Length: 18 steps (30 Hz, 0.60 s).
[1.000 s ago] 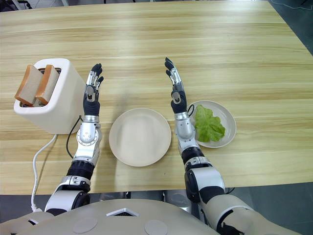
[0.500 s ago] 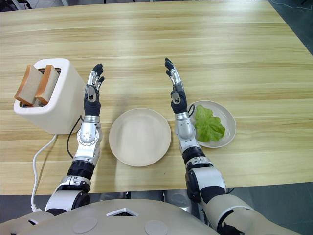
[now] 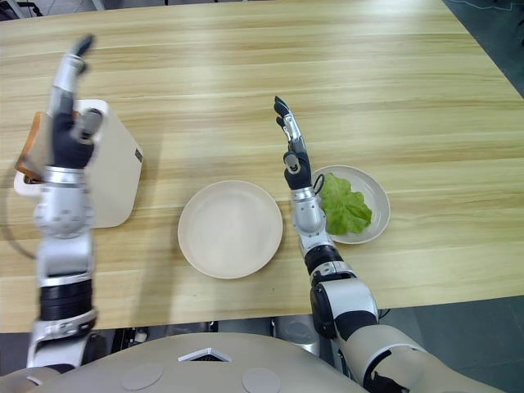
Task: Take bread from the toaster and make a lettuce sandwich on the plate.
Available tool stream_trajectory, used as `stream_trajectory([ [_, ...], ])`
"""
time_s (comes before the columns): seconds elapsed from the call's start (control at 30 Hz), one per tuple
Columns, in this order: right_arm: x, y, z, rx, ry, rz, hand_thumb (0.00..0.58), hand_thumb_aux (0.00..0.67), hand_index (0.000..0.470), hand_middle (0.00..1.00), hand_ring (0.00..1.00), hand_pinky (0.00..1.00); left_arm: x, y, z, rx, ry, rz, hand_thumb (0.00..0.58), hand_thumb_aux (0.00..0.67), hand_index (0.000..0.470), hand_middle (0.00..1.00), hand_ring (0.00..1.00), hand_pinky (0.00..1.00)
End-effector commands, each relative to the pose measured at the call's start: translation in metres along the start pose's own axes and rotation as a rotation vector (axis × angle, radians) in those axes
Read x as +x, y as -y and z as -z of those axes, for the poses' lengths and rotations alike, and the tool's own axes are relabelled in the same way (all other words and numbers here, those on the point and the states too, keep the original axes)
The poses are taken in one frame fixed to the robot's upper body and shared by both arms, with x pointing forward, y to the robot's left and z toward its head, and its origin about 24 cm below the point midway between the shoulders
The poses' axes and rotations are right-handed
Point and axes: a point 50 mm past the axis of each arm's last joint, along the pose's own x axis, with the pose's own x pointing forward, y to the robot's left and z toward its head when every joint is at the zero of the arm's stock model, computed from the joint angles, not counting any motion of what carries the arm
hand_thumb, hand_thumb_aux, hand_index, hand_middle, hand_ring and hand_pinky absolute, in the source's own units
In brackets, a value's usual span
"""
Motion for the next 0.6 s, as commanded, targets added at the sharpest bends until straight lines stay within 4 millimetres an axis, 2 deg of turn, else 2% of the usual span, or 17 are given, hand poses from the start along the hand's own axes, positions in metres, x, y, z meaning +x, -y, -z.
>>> stream_trajectory([
  [0.03, 0.003, -0.005, 0.000, 0.005, -0.006, -0.009, 0.000, 0.000, 0.000, 0.00, 0.00, 0.00, -0.011, -0.030, 0.021, 0.219, -0.184, 0.066, 0.000, 0.000, 0.000, 0.00, 0.00, 0.00],
  [0.1, 0.005, -0.007, 0.000, 0.010, -0.004, -0.015, 0.000, 0.000, 0.000, 0.00, 0.00, 0.00, -0.024, -0.041, 0.043, 0.339, -0.319, 0.104, 0.000, 0.000, 0.000, 0.00, 0.00, 0.00],
  [0.27, 0.008, -0.010, 0.000, 0.017, -0.007, -0.022, 0.000, 0.000, 0.000, 0.00, 0.00, 0.00, -0.051, -0.060, 0.071, 0.434, -0.520, 0.112, 0.000, 0.000, 0.000, 0.00, 0.00, 0.00],
  [0.43, 0.009, -0.011, 0.001, 0.017, -0.011, -0.026, 0.000, 0.000, 0.000, 0.00, 0.00, 0.00, -0.071, -0.053, 0.093, 0.456, -0.634, 0.168, 0.000, 0.000, 0.000, 0.00, 0.00, 0.00],
  [0.6, 0.009, -0.010, 0.001, 0.013, -0.015, -0.024, 0.000, 0.000, 0.000, 0.00, 0.00, 0.00, -0.073, -0.053, 0.101, 0.488, -0.661, 0.172, 0.000, 0.000, 0.000, 0.00, 0.00, 0.00],
])
